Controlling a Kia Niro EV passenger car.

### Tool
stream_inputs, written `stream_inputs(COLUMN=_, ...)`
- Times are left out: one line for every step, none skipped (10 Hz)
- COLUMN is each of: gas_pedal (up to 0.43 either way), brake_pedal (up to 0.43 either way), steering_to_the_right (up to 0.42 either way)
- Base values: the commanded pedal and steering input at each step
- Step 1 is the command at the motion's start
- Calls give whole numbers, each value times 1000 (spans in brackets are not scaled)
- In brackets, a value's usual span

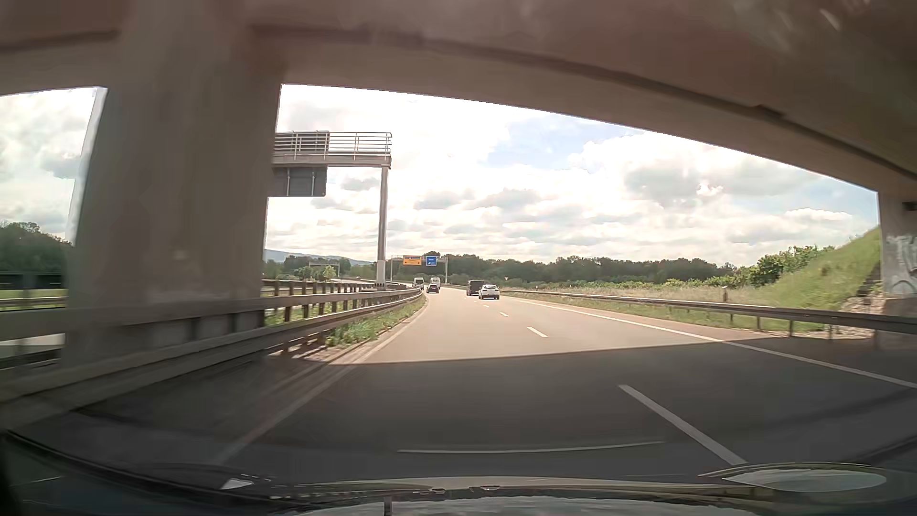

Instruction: Follow the waypoints while adhering to traffic rules and regulations

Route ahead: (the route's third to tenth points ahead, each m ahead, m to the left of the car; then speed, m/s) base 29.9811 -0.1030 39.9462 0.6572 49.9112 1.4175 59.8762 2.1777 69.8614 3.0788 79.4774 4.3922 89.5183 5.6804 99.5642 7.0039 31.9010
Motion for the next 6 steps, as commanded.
stream_inputs(gas_pedal=197, brake_pedal=0, steering_to_the_right=-10)
stream_inputs(gas_pedal=197, brake_pedal=0, steering_to_the_right=-10)
stream_inputs(gas_pedal=197, brake_pedal=0, steering_to_the_right=-11)
stream_inputs(gas_pedal=197, brake_pedal=0, steering_to_the_right=-11)
stream_inputs(gas_pedal=197, brake_pedal=0, steering_to_the_right=-11)
stream_inputs(gas_pedal=197, brake_pedal=0, steering_to_the_right=-11)
